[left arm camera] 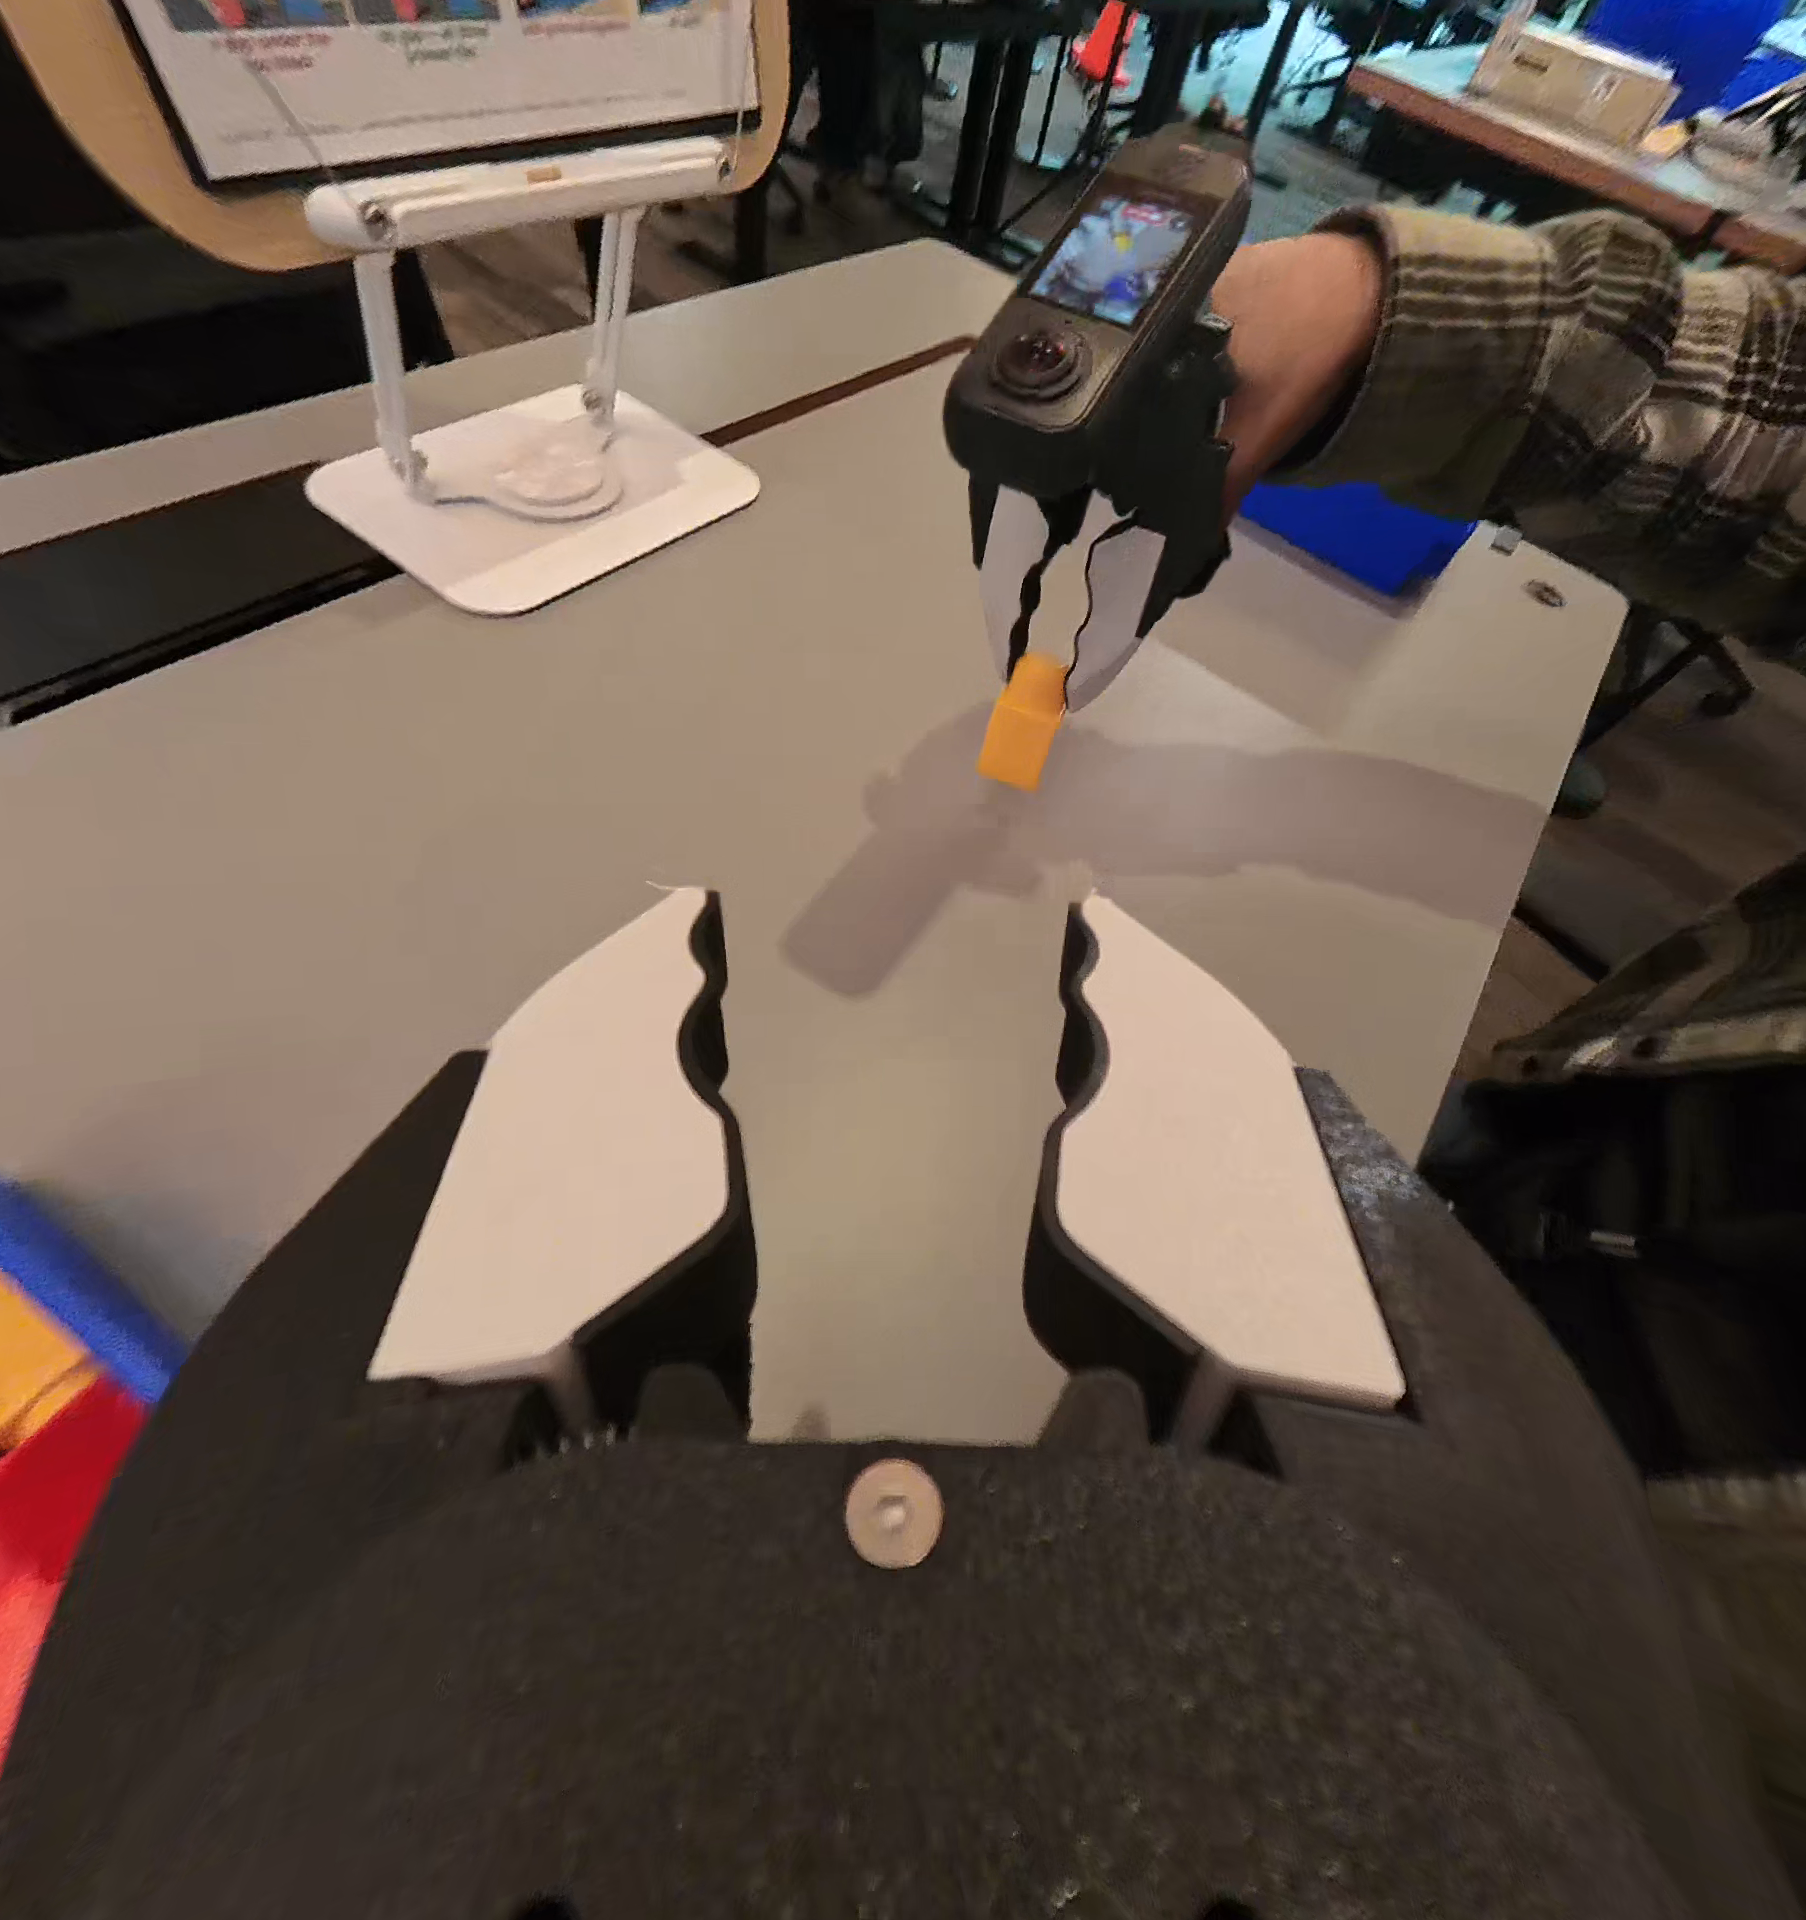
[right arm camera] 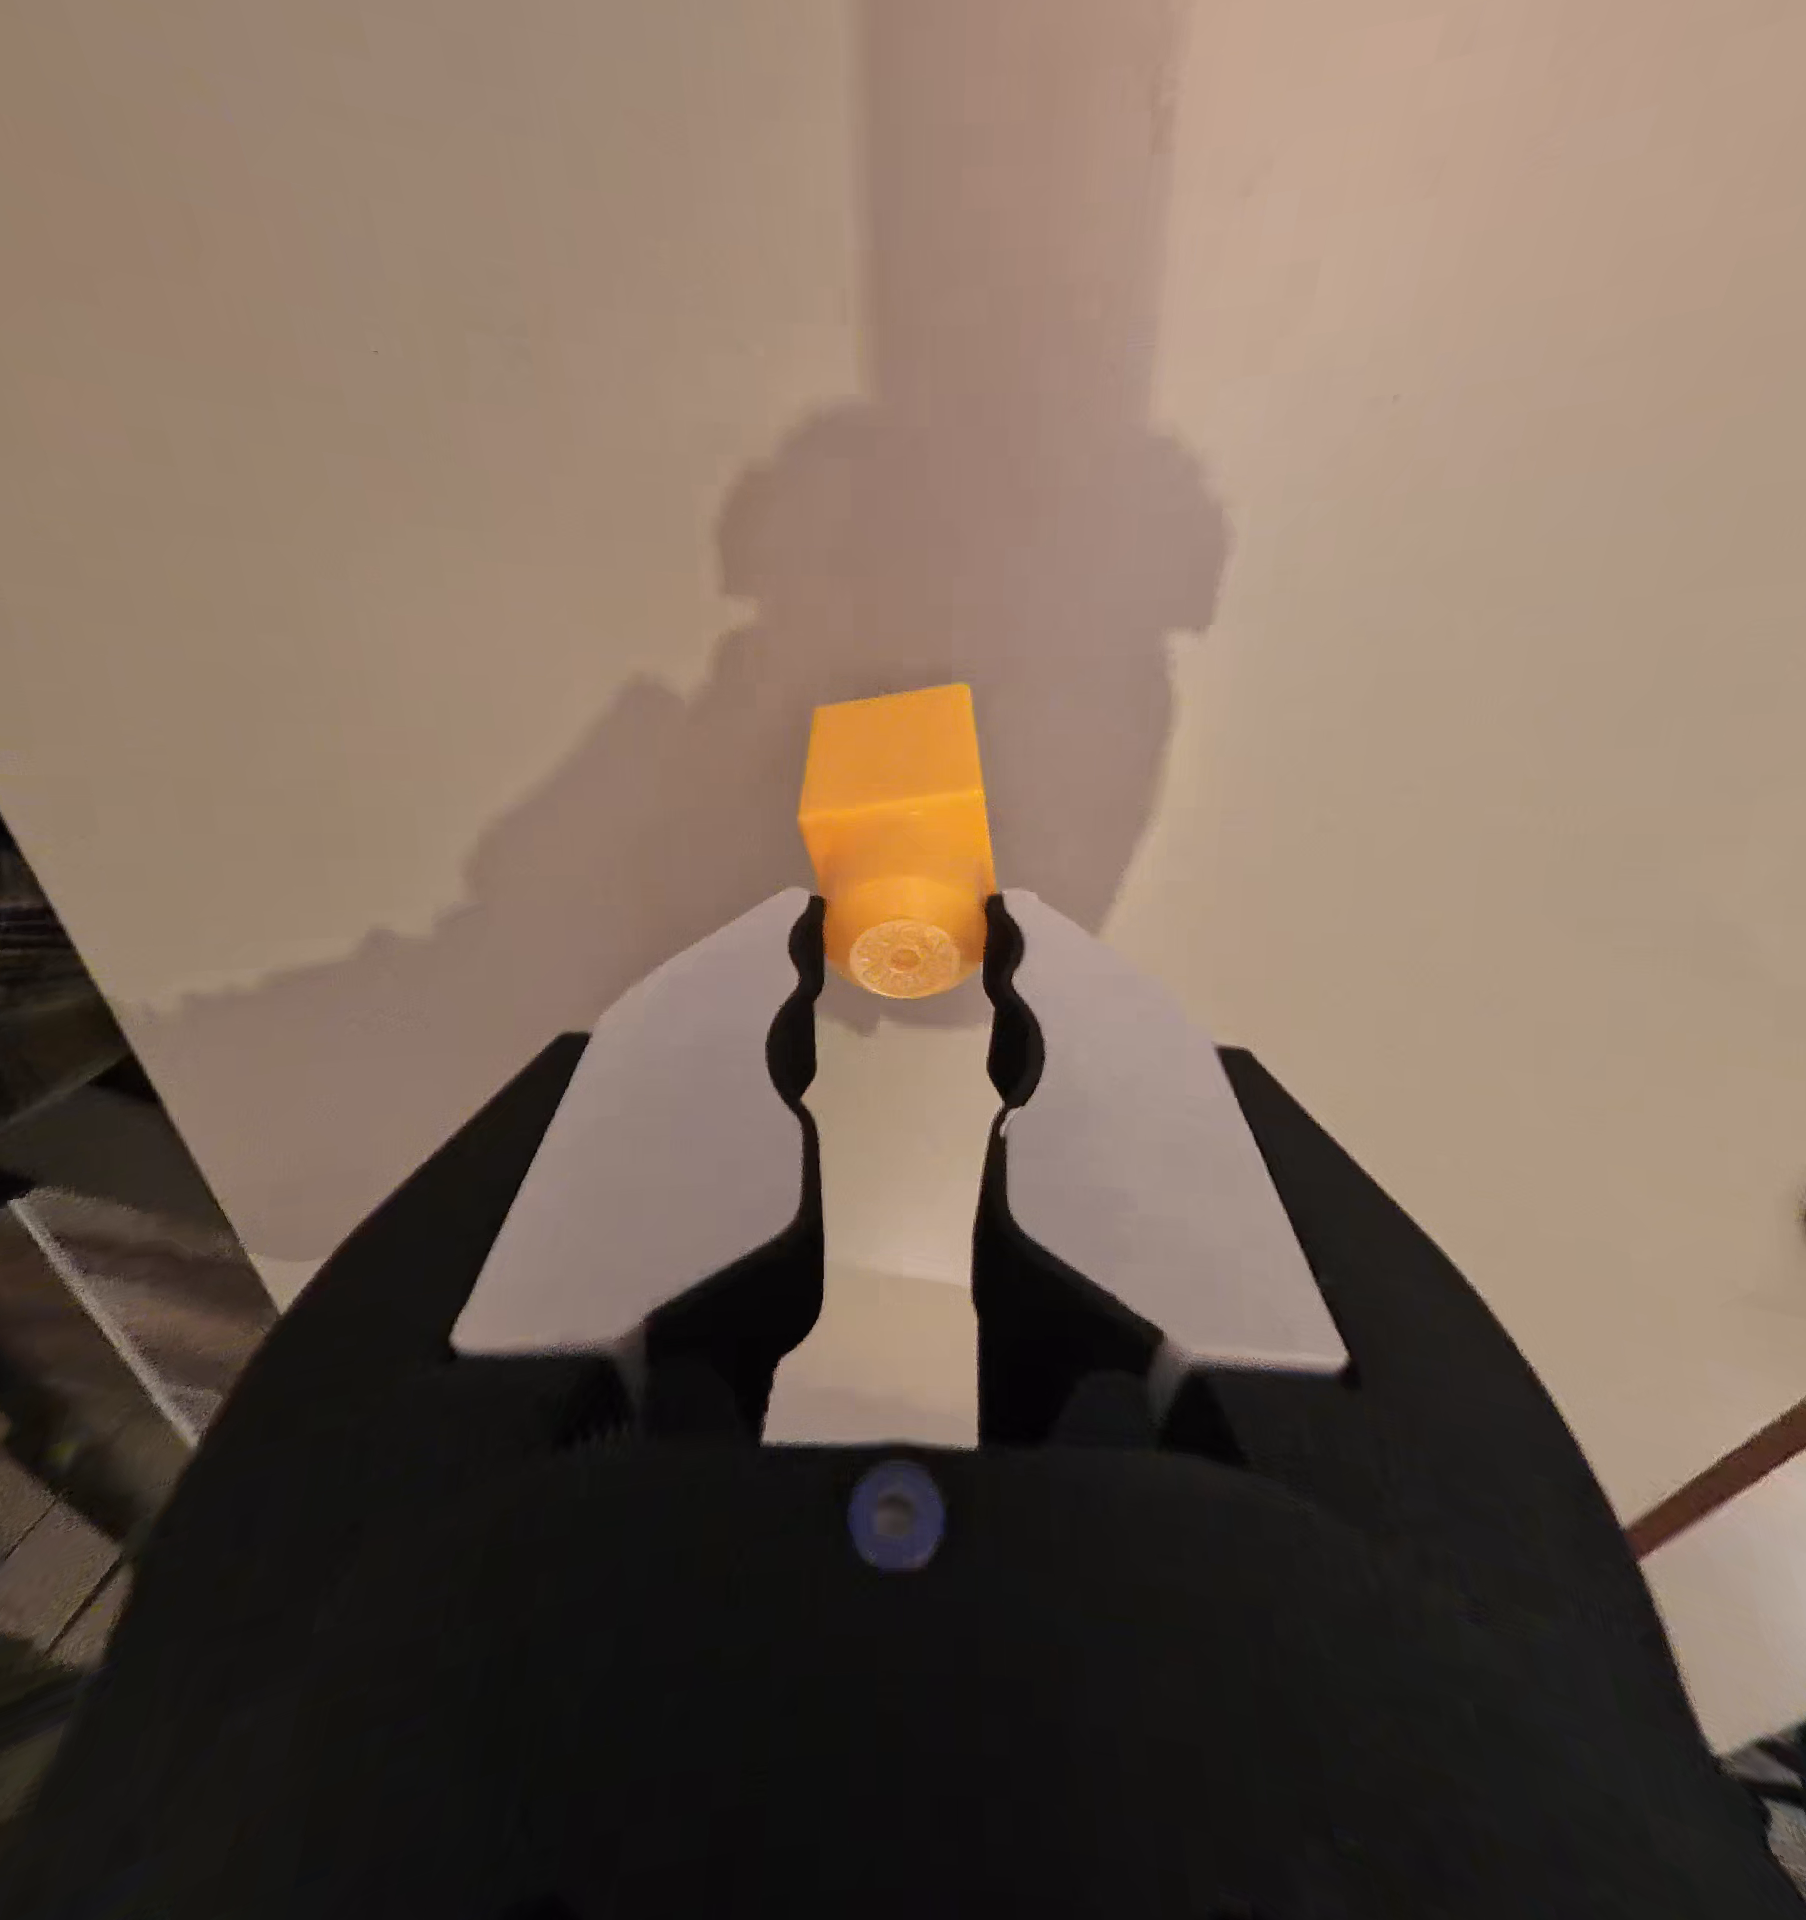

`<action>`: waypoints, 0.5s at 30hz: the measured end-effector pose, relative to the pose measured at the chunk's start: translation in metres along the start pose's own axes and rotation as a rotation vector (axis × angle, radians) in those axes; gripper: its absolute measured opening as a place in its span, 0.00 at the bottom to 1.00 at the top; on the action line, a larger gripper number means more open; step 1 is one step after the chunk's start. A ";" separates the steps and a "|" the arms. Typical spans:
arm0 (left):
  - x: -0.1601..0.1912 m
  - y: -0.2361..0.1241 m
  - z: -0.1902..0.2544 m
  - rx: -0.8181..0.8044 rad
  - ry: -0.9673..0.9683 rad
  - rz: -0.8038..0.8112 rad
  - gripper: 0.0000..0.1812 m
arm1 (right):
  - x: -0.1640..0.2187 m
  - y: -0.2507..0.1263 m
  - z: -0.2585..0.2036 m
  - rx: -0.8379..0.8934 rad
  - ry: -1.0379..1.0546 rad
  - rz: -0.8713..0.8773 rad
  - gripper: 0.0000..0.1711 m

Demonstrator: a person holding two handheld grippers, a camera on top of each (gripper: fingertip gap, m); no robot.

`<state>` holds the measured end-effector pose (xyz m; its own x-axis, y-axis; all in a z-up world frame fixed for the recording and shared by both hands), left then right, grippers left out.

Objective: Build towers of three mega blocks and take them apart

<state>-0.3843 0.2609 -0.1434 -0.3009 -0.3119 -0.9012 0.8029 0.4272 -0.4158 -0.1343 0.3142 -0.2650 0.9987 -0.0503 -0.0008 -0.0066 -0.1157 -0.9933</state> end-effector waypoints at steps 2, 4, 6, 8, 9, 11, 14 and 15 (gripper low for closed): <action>0.007 -0.011 -0.006 -0.042 0.013 -0.024 0.34 | -0.002 0.007 0.003 -0.010 0.014 -0.033 0.17; 0.012 -0.019 -0.012 -0.065 0.017 -0.041 0.34 | -0.005 0.013 0.004 -0.033 0.033 -0.044 0.17; 0.016 -0.024 -0.017 -0.076 0.018 -0.048 0.34 | -0.008 0.014 0.006 -0.042 0.049 -0.035 0.17; 0.021 -0.028 -0.022 -0.086 0.016 -0.064 0.34 | -0.010 0.014 0.007 -0.048 0.064 -0.047 0.18; 0.023 -0.030 -0.024 -0.090 0.016 -0.072 0.34 | -0.011 0.014 0.007 -0.047 0.067 -0.056 0.19; 0.026 -0.035 -0.030 -0.107 0.023 -0.089 0.34 | -0.013 0.014 0.007 -0.047 0.086 -0.070 0.21; 0.032 -0.055 -0.048 -0.169 0.032 -0.135 0.36 | -0.016 0.015 0.006 -0.036 0.097 -0.068 0.28; 0.033 -0.065 -0.055 -0.195 0.031 -0.150 0.36 | -0.016 0.014 0.006 -0.020 0.097 -0.062 0.34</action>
<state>-0.4746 0.2700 -0.1529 -0.4277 -0.3592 -0.8295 0.6344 0.5344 -0.5585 -0.1499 0.3196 -0.2800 0.9878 -0.1377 0.0728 0.0532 -0.1408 -0.9886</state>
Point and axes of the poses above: each gripper's, where its closed fingertips meet, y out along the fingers, x out of its underside, z = x × y across the jaws, the point moved 2 cm from there along -y, back along the fingers, and after that the axes turned 3 degrees about y, right-handed, at the moved point
